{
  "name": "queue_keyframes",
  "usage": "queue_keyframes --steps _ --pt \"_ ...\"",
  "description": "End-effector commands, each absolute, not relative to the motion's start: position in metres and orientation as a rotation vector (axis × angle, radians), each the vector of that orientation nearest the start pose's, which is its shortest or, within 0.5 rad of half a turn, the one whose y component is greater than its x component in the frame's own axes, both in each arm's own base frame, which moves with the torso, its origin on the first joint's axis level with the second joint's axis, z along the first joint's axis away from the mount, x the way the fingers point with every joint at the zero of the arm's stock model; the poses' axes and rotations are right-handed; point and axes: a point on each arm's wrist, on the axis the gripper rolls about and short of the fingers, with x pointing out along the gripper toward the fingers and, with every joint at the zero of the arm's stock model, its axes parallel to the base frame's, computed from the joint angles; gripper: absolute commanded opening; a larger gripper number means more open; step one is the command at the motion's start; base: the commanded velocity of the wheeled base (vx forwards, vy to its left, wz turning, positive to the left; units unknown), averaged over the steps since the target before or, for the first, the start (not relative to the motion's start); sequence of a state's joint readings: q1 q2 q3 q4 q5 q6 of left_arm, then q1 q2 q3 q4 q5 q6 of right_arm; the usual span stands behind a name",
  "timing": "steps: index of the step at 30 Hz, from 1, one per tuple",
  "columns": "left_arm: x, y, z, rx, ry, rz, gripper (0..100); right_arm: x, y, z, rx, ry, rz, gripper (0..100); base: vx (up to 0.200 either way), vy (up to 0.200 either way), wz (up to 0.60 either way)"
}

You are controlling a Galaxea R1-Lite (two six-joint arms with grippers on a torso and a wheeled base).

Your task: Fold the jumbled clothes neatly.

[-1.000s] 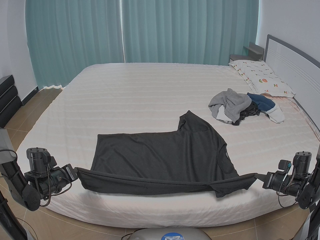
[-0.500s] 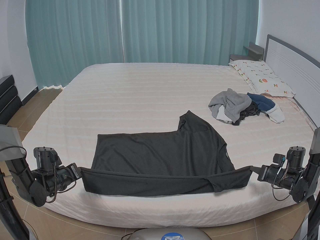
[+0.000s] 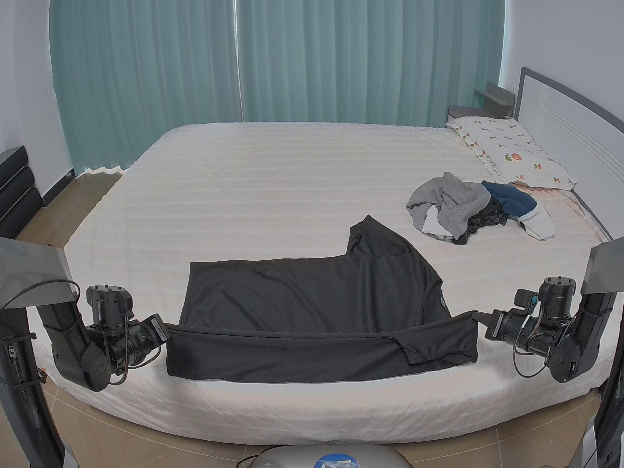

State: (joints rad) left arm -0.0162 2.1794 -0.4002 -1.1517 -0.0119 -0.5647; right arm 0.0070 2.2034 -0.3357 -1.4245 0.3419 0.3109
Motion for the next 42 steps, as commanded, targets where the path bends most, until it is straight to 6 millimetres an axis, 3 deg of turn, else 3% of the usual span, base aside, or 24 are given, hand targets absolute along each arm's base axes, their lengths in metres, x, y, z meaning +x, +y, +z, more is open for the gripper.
queue_keyframes --steps 1,21,42 --pt "0.302 -0.005 -0.013 -0.558 0.634 0.159 0 0.298 0.013 -0.001 0.376 0.508 0.281 0 0.0 0.0 0.0" --pt "0.33 -0.009 -0.04 -0.56 0.625 0.209 0 0.331 0.02 -0.027 0.429 0.494 0.209 0 0.0 0.0 0.0" --pt "0.343 -0.014 -0.053 -0.584 0.604 0.254 0 0.339 0.022 -0.042 0.463 0.512 0.196 0 0.0 0.0 0.0"
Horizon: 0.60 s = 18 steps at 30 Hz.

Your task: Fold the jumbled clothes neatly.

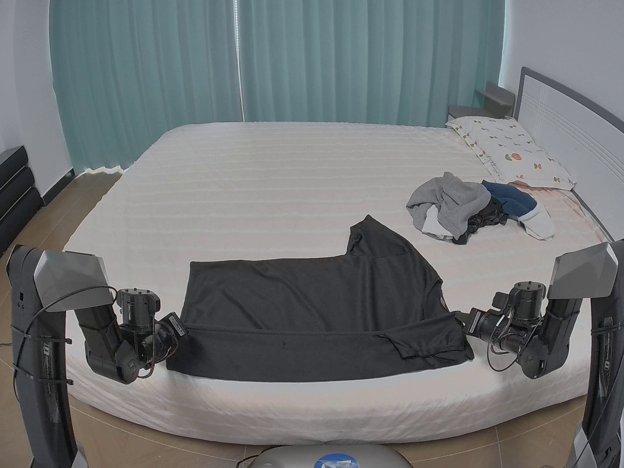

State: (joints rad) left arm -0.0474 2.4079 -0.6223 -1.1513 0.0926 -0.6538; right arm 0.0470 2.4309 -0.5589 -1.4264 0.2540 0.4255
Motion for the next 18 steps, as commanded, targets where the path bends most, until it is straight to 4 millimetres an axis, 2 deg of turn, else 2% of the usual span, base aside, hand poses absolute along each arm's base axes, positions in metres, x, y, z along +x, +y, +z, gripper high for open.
queue_keyframes --steps 1,14,15,17,18 --pt "0.343 -0.014 -0.053 -0.584 0.604 0.254 0 0.339 0.022 -0.042 0.466 0.514 0.195 0 0.0 0.0 0.0" --pt "0.346 -0.014 -0.054 -0.585 0.6 0.252 0 0.339 0.021 -0.048 0.498 0.528 0.184 0 0.0 0.0 0.0" --pt "0.346 -0.014 -0.055 -0.585 0.601 0.253 0 0.339 0.022 -0.05 0.497 0.531 0.185 100 0.0 0.0 0.0" --pt "0.346 -0.014 -0.055 -0.585 0.603 0.253 0 0.338 0.022 -0.052 0.499 0.538 0.184 100 0.0 0.0 0.0" --pt "0.346 -0.014 -0.055 -0.586 0.603 0.254 100 0.338 0.022 -0.053 0.499 0.538 0.184 100 0.0 0.0 0.0"
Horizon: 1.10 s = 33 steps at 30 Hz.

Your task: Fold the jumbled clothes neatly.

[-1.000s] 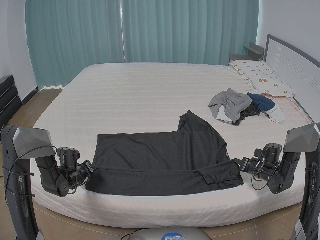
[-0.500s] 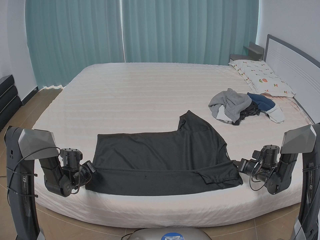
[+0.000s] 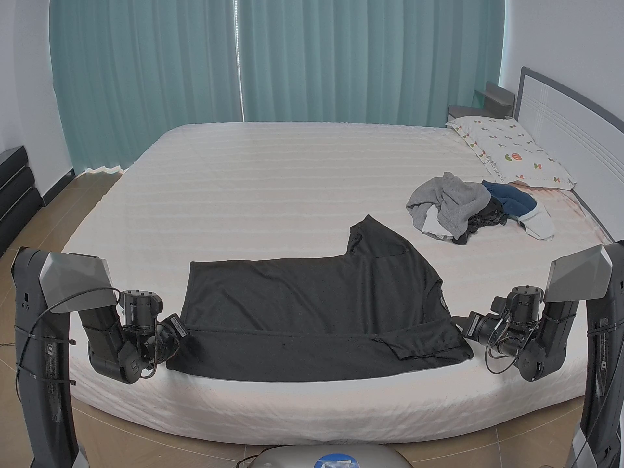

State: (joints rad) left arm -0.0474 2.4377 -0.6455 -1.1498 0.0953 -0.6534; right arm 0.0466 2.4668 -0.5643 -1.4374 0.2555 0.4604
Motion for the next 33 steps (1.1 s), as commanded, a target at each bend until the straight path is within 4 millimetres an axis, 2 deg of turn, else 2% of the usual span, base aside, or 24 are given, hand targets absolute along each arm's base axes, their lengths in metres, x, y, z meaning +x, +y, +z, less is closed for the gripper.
queue_keyframes --steps 1,6,10,16,20,22,26,30,33 --pt "0.346 -0.014 -0.055 -0.586 0.603 0.254 100 0.338 0.022 -0.053 0.499 0.538 0.186 100 0.0 0.0 0.0" --pt "0.346 -0.014 -0.054 -0.586 0.6 0.253 100 0.337 0.021 -0.051 0.526 0.537 0.177 100 0.0 0.0 0.0" --pt "0.345 -0.012 -0.053 -0.594 0.596 0.26 100 0.335 0.019 -0.047 0.613 0.505 0.159 100 0.0 0.0 0.0" --pt "0.343 -0.006 -0.035 -0.668 0.551 0.279 100 0.329 0.016 -0.044 0.678 0.496 0.148 100 0.0 0.0 0.0" --pt "0.336 0.002 -0.025 -0.687 0.538 0.284 100 0.33 0.015 -0.039 0.769 0.485 0.134 100 0.0 0.0 0.0" --pt "0.328 0.005 -0.022 -0.706 0.556 0.275 100 0.331 0.01 -0.032 0.872 0.48 0.13 100 0.0 0.0 0.0" --pt "0.318 0.008 -0.011 -0.799 0.569 0.237 100 0.328 0.008 -0.028 0.981 0.508 0.16 100 0.0 0.0 0.0" --pt "0.309 0.007 -0.011 -0.863 0.606 0.212 100 0.328 0.008 -0.023 0.997 0.504 0.169 100 0.0 0.0 0.0" --pt "0.303 0.006 -0.013 -0.873 0.64 0.189 100 0.322 0.012 -0.011 0.992 0.487 0.178 100 0.0 0.0 0.0"
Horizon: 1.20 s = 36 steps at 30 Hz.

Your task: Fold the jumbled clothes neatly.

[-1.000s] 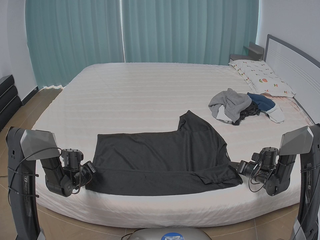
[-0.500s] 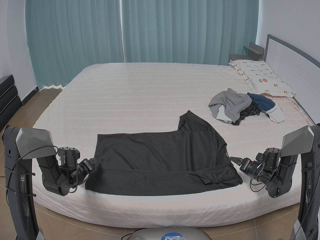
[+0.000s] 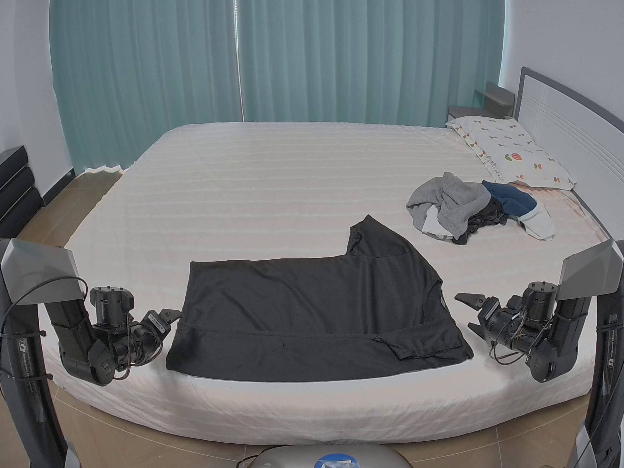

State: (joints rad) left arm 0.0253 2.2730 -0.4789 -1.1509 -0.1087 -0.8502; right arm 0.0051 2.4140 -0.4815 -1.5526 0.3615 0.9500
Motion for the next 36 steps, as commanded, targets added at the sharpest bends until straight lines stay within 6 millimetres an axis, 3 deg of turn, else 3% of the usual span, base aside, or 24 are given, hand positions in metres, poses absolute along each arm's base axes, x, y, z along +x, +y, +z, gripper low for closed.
queue_keyframes --steps 1,6,11,16,17,26,36 --pt "0.303 0.004 -0.016 -0.871 0.65 0.189 100 0.317 0.014 0.003 0.987 0.471 0.196 100 0.0 0.0 0.0" --pt "0.301 -0.004 -0.019 -0.859 0.675 0.172 100 0.301 0.038 0.037 0.964 0.467 0.278 100 0.0 0.0 0.0" --pt "0.3 -0.005 -0.02 -0.86 0.681 0.173 100 0.297 0.058 0.042 0.949 0.541 0.273 100 0.0 0.0 0.0" --pt "0.3 -0.005 -0.02 -0.86 0.681 0.173 100 0.285 0.075 0.035 0.925 0.616 0.182 100 0.0 0.0 0.0" --pt "0.3 -0.005 -0.021 -0.858 0.683 0.174 100 0.28 0.087 0.026 0.943 0.646 0.136 100 0.0 0.0 0.0" --pt "0.3 -0.006 -0.024 -0.847 0.692 0.173 100 0.28 0.108 -0.02 0.908 0.734 0.031 100 0.0 0.0 0.0" --pt "0.3 -0.007 -0.024 -0.842 0.692 0.174 100 0.285 0.113 -0.028 0.901 0.72 0.006 100 0.0 0.0 0.0"
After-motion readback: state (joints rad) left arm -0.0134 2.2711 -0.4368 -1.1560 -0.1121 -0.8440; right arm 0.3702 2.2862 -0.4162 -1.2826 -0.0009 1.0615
